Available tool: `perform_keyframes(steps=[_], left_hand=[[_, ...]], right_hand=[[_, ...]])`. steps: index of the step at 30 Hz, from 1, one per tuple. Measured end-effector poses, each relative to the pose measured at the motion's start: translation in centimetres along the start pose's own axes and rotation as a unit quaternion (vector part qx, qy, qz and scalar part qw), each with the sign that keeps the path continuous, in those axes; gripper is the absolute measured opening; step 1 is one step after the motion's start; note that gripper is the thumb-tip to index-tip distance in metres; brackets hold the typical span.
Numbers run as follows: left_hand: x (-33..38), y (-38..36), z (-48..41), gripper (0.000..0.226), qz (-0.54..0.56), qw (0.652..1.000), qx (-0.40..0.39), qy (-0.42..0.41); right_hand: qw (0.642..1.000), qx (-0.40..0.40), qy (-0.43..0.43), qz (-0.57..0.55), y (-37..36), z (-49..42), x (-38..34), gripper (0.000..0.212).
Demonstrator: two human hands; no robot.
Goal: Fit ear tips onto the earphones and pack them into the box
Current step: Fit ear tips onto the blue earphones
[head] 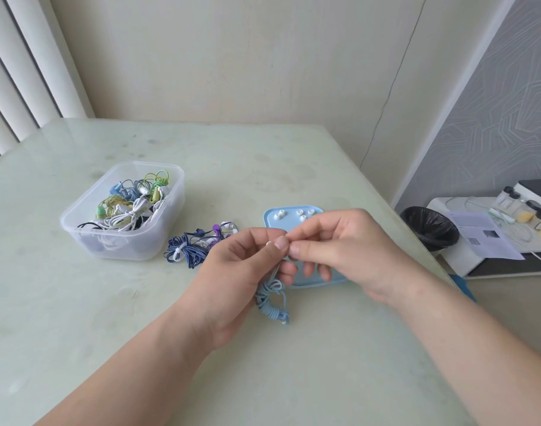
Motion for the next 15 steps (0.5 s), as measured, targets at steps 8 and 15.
perform_keyframes(steps=[8,15], left_hand=[[-0.4,0.6,-0.4,0.017,0.065,0.997,0.032,0.033],[-0.5,0.8,-0.5,0.021,0.098,0.993,0.045,0.043]], right_hand=[[0.945,0.131,-0.042,0.295,4.5,-8.0,1.4,0.005],[0.920,0.120,-0.028,0.373,4.0,-9.7,2.9,0.008]])
Point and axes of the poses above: each hand's wrist, its own z-axis away from the middle knuckle, its own y-axis out of the back of the hand, x = y × z, the point moved 5 cm from there along -z, towards the middle knuckle
